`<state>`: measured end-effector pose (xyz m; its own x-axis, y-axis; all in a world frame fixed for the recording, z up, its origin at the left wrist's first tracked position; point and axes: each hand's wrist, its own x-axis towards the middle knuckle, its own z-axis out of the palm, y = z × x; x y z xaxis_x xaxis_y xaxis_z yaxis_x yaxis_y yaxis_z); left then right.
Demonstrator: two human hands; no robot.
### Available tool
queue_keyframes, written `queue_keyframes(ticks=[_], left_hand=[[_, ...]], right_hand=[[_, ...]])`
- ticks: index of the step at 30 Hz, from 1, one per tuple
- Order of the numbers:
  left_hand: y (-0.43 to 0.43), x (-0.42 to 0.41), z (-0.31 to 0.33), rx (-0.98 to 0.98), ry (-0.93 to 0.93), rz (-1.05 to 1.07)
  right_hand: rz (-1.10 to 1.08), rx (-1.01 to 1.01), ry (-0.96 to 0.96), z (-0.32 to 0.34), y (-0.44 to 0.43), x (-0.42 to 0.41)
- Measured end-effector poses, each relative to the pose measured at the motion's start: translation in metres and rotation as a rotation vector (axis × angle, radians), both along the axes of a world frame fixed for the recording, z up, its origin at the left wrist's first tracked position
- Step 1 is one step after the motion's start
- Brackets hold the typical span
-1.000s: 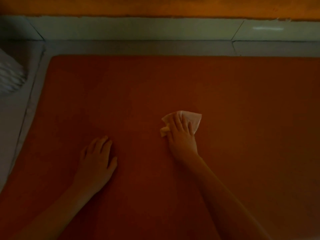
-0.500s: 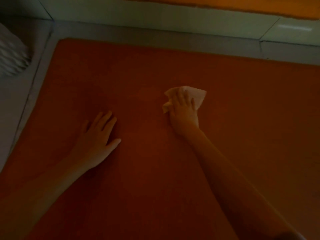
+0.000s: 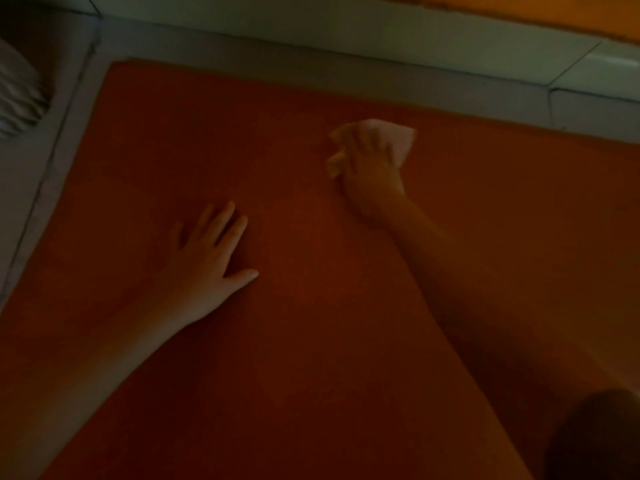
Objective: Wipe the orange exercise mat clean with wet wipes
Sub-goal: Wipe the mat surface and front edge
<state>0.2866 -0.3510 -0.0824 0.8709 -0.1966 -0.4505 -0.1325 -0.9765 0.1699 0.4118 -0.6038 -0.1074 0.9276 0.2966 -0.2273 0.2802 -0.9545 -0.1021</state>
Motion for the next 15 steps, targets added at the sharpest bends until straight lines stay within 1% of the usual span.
queue_keyframes(ticks=[2,3,5,6,7,10,11,13,15], left_hand=[[-0.001,0.000,-0.001,0.017,-0.012,-0.013],[0.001,-0.001,-0.001,0.019,-0.028,-0.021],[0.002,-0.001,-0.001,0.013,-0.048,-0.034],[0.002,-0.002,-0.001,0.016,-0.053,-0.039],[0.003,-0.002,-0.002,0.022,-0.061,-0.043],[0.004,-0.002,-0.006,0.047,-0.089,-0.074],[0.005,-0.002,-0.007,0.052,-0.086,-0.085],[0.007,-0.003,-0.011,0.068,-0.091,-0.110],[0.007,-0.003,-0.012,0.083,-0.117,-0.127]], right_hand=[[0.230,0.012,0.026,-0.003,0.015,-0.005],[0.291,0.039,0.038,-0.004,0.013,-0.003],[0.315,0.041,0.026,0.006,-0.005,0.008],[0.280,0.017,0.004,0.008,-0.018,0.018],[0.195,0.018,-0.002,0.008,-0.032,0.029],[-0.143,0.014,-0.007,-0.004,-0.063,0.064],[-0.214,0.005,-0.013,-0.008,-0.061,0.069],[-0.214,0.010,-0.027,-0.012,-0.044,0.061],[-0.085,0.102,-0.021,-0.007,-0.029,0.031]])
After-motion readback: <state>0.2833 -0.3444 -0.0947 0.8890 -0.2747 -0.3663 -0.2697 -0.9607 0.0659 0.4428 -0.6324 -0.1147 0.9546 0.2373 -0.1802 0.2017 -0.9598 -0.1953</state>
